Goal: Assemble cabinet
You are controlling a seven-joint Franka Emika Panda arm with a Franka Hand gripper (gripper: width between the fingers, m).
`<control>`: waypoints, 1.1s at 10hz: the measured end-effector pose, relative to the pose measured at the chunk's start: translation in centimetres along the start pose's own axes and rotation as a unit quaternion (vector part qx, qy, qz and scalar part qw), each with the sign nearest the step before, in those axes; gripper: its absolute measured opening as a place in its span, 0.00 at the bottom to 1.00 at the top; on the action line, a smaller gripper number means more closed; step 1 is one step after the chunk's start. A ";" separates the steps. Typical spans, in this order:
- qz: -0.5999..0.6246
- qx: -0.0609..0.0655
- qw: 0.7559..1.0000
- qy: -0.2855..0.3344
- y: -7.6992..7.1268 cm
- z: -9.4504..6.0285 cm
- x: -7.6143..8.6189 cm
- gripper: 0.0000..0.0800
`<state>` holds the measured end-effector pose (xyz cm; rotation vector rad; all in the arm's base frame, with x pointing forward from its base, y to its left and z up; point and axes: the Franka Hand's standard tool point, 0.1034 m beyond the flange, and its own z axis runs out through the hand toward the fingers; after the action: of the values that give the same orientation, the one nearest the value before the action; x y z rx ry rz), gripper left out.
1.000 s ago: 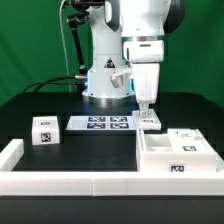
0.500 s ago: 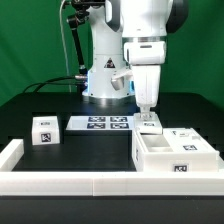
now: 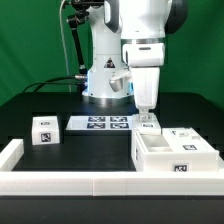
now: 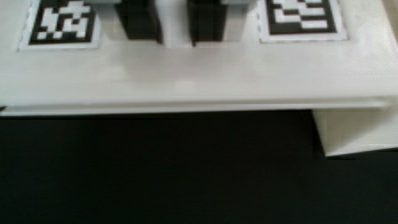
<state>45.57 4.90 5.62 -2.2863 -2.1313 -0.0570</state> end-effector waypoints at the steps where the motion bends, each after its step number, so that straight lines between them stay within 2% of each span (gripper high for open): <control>1: 0.000 0.000 1.000 0.000 0.0 0.0 0.0 0.09; 8: -0.039 -0.005 0.999 0.002 1.6 0.0 -0.1 0.09; 11: -0.038 -0.004 0.999 0.002 1.6 0.0 -0.1 0.09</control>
Offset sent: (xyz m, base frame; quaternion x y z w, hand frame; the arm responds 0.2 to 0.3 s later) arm 0.0120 0.0001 -0.0021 0.0111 0.0141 -0.0504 0.9986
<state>47.13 4.69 5.58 -2.2077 -2.2188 -0.0729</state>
